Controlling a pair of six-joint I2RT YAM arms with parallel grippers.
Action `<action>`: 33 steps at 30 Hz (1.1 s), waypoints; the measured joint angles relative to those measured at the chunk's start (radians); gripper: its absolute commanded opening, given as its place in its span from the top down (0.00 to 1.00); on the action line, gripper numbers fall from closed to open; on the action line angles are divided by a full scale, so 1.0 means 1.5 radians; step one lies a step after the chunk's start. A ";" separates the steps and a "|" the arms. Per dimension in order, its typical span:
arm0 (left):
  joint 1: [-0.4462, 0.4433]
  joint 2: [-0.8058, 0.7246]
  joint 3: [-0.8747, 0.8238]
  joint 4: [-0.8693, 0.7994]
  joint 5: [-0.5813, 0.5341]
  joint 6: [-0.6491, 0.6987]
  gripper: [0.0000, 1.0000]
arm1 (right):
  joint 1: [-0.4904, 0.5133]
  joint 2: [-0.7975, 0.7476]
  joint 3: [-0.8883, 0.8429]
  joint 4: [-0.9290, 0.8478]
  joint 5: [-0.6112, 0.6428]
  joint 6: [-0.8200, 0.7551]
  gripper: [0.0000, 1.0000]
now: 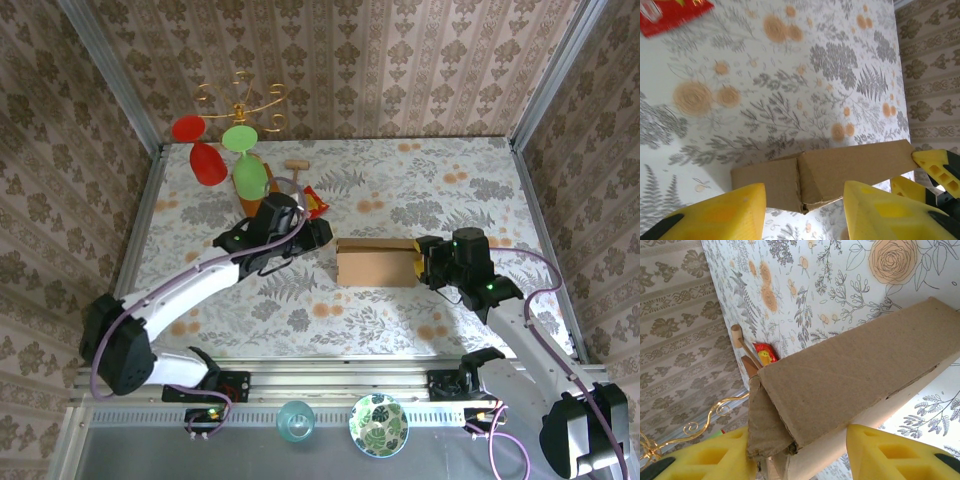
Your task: Fold the paper box
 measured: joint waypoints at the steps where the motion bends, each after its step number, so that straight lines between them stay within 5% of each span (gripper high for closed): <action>1: 0.000 0.011 -0.001 0.009 0.012 -0.009 0.54 | 0.000 0.000 0.000 0.000 0.000 0.000 0.50; 21: 0.000 0.050 -0.077 0.132 0.099 -0.099 0.68 | 0.000 0.009 0.000 0.001 0.000 -0.005 0.50; 33: -0.005 0.061 -0.087 0.165 0.108 -0.100 0.76 | -0.030 -0.003 0.028 -0.089 -0.015 -0.066 0.35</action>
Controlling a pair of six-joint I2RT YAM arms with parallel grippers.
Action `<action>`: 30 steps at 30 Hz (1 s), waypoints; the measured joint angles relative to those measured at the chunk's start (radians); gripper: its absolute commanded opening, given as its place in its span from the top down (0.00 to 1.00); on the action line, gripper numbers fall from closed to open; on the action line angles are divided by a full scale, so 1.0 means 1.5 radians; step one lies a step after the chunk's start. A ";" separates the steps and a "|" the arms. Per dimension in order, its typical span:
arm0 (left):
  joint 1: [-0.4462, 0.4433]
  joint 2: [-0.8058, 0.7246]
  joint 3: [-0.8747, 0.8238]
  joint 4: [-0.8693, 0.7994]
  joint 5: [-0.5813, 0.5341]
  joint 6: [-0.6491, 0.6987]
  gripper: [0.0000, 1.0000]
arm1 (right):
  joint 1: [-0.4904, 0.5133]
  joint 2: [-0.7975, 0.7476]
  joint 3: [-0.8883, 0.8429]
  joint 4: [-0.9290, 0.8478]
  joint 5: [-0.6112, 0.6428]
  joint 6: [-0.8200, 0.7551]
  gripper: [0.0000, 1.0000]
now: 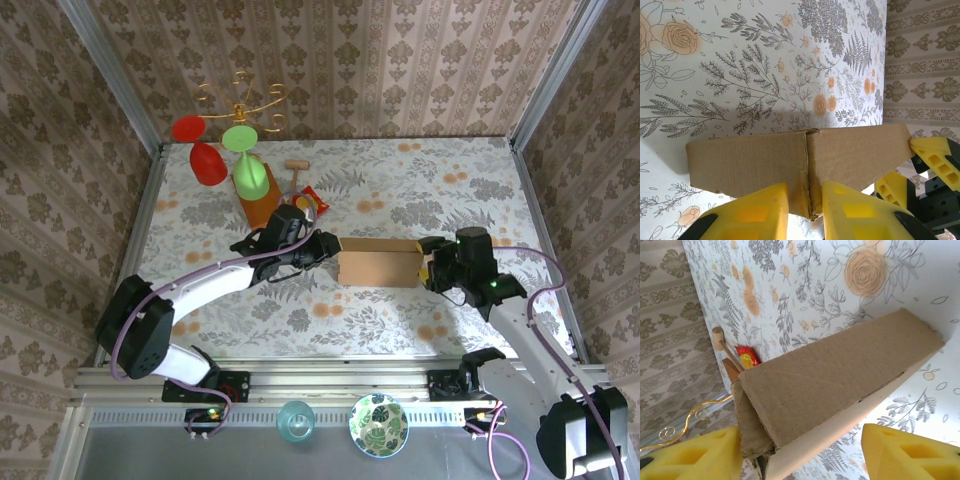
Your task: Fold the paper box
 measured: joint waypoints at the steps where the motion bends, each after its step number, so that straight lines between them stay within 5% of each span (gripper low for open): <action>1: -0.001 0.000 0.000 0.000 0.000 0.001 0.76 | -0.010 -0.002 0.007 -0.012 -0.002 -0.010 0.35; 14: -0.008 0.000 0.000 -0.001 -0.005 0.007 0.76 | -0.053 0.009 0.045 -0.045 -0.047 -0.057 0.38; 22: -0.014 -0.004 0.000 -0.007 -0.008 0.009 0.76 | -0.054 0.020 0.020 -0.039 -0.070 -0.073 0.56; 30: -0.023 -0.010 -0.001 -0.020 -0.018 0.023 0.76 | -0.055 -0.008 0.005 -0.042 -0.072 -0.115 0.62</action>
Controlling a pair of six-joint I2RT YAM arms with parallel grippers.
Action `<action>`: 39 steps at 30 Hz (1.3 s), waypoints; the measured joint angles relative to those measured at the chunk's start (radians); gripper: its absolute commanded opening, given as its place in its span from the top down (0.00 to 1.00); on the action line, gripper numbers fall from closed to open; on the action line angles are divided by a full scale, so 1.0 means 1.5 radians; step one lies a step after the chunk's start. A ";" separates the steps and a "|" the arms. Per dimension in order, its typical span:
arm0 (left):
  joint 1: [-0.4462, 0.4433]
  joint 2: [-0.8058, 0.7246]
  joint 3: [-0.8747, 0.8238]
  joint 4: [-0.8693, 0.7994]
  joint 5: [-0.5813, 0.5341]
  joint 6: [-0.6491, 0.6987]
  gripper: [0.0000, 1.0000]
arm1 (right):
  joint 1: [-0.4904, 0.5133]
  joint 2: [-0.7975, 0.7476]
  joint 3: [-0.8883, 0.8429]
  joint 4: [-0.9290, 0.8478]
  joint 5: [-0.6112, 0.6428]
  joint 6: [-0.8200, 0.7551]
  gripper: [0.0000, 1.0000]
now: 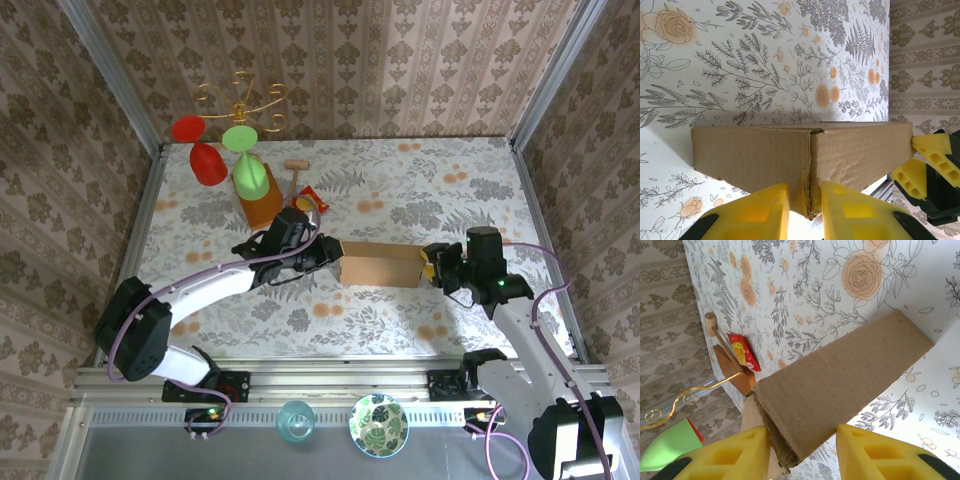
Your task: Fold the paper box
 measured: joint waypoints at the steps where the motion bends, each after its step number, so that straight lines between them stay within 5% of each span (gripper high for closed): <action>1: -0.001 -0.002 0.000 -0.002 -0.003 0.005 0.76 | 0.000 0.000 0.000 -0.003 -0.001 -0.011 0.62; 11: -0.033 -0.077 -0.079 0.018 -0.038 0.055 0.76 | -0.001 -0.060 -0.011 -0.075 -0.029 -0.137 0.66; 23: -0.064 -0.108 -0.143 -0.003 -0.099 0.061 0.74 | 0.022 -0.118 -0.051 -0.195 -0.014 -0.162 0.68; 31: -0.064 -0.126 -0.148 -0.100 -0.144 0.064 0.68 | 0.022 -0.074 -0.007 -0.279 0.040 -0.200 0.54; 33: -0.059 -0.154 -0.140 -0.137 -0.164 0.073 0.61 | 0.022 -0.060 0.040 -0.296 0.070 -0.228 0.44; 34: -0.055 -0.172 -0.136 -0.153 -0.174 0.078 0.57 | 0.022 -0.051 0.064 -0.303 0.087 -0.238 0.07; 35: -0.047 -0.196 -0.130 -0.173 -0.188 0.085 0.09 | 0.022 -0.039 0.095 -0.312 0.110 -0.257 0.00; 36: -0.036 -0.225 -0.127 -0.188 -0.204 0.093 0.00 | 0.022 -0.028 0.127 -0.319 0.136 -0.279 0.00; 39: 0.016 -0.327 -0.121 -0.231 -0.252 0.110 0.00 | 0.022 -0.013 0.207 -0.327 0.218 -0.339 0.00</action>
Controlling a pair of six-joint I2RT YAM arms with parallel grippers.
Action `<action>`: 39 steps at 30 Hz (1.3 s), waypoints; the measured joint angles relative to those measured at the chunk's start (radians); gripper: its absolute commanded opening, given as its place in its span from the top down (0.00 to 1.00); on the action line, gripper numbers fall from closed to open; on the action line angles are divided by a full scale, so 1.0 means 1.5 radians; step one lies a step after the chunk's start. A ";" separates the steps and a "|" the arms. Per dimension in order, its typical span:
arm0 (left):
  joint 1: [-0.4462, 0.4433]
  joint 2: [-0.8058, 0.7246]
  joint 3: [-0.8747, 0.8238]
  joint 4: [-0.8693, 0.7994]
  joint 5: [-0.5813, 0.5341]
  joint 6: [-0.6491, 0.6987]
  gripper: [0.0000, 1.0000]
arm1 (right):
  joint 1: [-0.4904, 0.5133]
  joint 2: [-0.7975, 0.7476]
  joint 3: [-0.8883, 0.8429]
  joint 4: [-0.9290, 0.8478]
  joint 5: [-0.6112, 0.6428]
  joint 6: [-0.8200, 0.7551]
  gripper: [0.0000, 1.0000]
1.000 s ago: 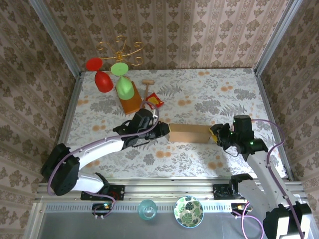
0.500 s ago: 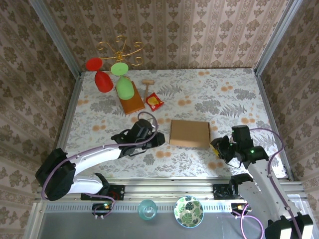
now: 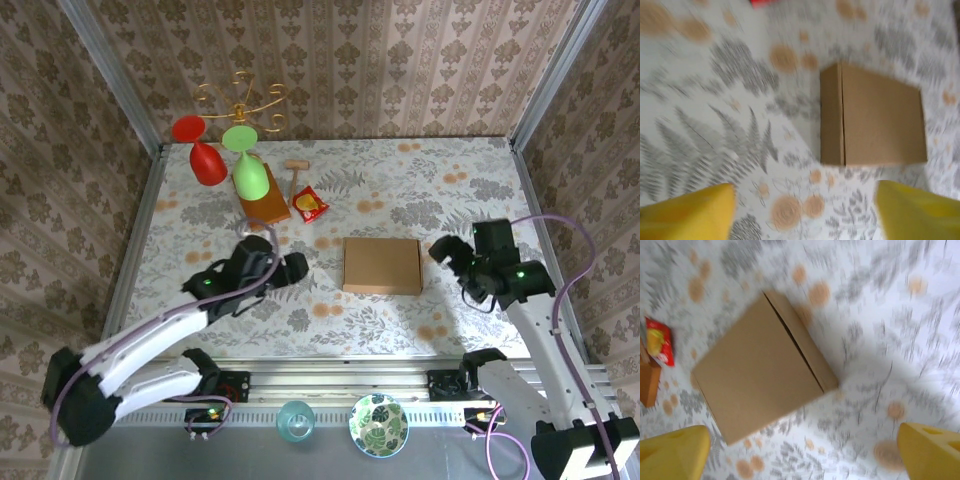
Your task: Fold the paper box
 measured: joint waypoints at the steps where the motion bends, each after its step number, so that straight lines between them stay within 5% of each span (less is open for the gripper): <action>1: 0.019 -0.030 0.001 -0.013 -0.017 0.003 0.00 | 0.000 -0.001 0.020 0.001 0.032 -0.018 0.00; 5: 0.101 -0.126 0.021 -0.120 -0.151 0.013 0.00 | 0.000 -0.014 0.042 0.033 0.185 -0.076 0.00; 9: 0.147 -0.127 0.057 -0.252 -0.346 0.013 0.00 | 0.000 -0.027 -0.061 0.194 0.329 -0.187 0.00; 13: 0.195 -0.139 -0.023 -0.155 -0.442 0.192 0.00 | 0.000 0.029 -0.210 0.405 0.390 -0.323 0.00; 18: 0.308 -0.173 -0.259 0.126 -0.384 0.423 0.00 | 0.000 0.196 -0.305 0.616 0.356 -0.433 0.00; 24: 0.461 -0.016 -0.330 0.395 -0.218 0.513 0.00 | -0.005 0.291 -0.312 0.820 0.283 -0.514 0.00; 35: 0.509 0.369 -0.248 0.828 -0.011 0.587 0.00 | -0.042 0.447 -0.323 1.089 0.164 -0.546 0.00; 39: 0.538 0.407 -0.263 0.870 0.011 0.589 0.00 | -0.042 0.447 -0.330 1.128 0.164 -0.546 0.00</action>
